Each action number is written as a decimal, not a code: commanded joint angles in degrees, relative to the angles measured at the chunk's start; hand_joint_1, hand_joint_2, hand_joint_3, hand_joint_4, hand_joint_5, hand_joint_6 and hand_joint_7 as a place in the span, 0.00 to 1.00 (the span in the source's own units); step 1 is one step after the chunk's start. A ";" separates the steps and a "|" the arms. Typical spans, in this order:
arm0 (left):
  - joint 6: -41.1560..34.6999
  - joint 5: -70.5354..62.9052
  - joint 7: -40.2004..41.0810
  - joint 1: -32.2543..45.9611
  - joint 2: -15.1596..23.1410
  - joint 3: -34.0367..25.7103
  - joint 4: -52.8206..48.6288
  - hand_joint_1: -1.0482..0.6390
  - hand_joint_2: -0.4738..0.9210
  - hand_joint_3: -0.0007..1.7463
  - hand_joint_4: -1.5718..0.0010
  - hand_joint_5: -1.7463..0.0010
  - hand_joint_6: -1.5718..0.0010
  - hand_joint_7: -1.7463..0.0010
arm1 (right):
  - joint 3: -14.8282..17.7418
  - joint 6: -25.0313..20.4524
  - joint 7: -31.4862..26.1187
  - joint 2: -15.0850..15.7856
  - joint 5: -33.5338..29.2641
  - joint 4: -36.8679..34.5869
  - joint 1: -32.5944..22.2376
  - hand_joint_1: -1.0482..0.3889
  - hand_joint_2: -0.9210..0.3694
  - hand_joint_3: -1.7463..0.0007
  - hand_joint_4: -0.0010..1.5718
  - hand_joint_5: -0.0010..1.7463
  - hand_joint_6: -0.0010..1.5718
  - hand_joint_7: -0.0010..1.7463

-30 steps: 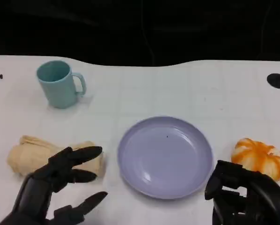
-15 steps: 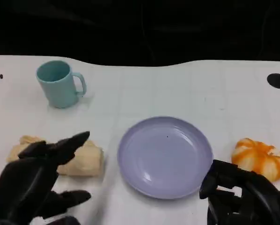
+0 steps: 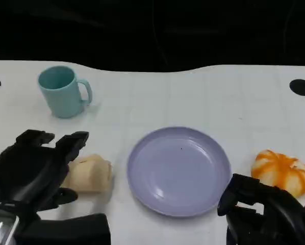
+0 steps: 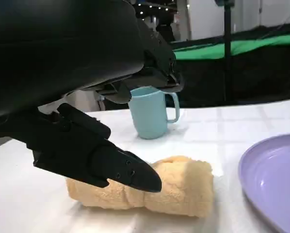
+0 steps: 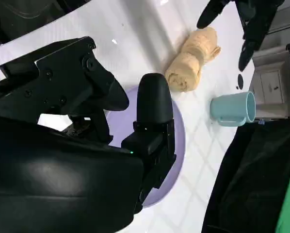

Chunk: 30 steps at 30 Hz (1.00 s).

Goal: Grasp the towel on the left side of the plate with the left hand and place it into the plate.

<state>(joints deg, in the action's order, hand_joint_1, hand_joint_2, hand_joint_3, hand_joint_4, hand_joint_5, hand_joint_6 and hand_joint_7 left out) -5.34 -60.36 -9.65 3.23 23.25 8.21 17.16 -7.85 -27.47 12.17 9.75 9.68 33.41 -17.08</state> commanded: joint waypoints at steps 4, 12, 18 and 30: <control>-3.61 -2.96 -1.23 -6.59 0.44 4.58 -10.71 0.30 0.94 0.00 0.75 0.90 0.75 1.00 | 0.66 0.04 -0.12 0.74 -0.27 0.66 -0.11 0.70 0.19 0.38 0.45 1.00 0.34 0.95; -5.48 -2.32 1.37 -14.02 -0.61 9.45 -24.71 0.32 0.95 0.00 0.73 0.93 0.75 1.00 | 0.81 0.07 0.17 0.93 -0.16 0.64 -0.07 0.70 0.19 0.37 0.45 1.00 0.34 0.94; -4.81 -0.76 5.68 -19.24 -1.50 12.80 -36.29 0.33 0.96 0.00 0.71 0.95 0.75 1.00 | 0.91 -0.20 0.36 1.16 -0.09 0.79 -0.17 0.70 0.19 0.38 0.45 1.00 0.34 0.94; 2.21 9.37 11.49 -24.90 -1.25 14.67 -52.99 0.45 1.00 0.04 0.43 0.51 0.28 0.96 | 1.21 -1.27 0.40 0.97 0.63 1.50 -0.31 0.69 0.20 0.38 0.45 1.00 0.34 0.94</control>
<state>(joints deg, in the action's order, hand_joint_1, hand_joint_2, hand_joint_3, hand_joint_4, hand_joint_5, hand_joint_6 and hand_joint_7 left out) -4.69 -53.45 1.40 -23.05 21.19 22.82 -32.86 -7.03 -27.97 12.57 10.41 9.82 34.25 -17.26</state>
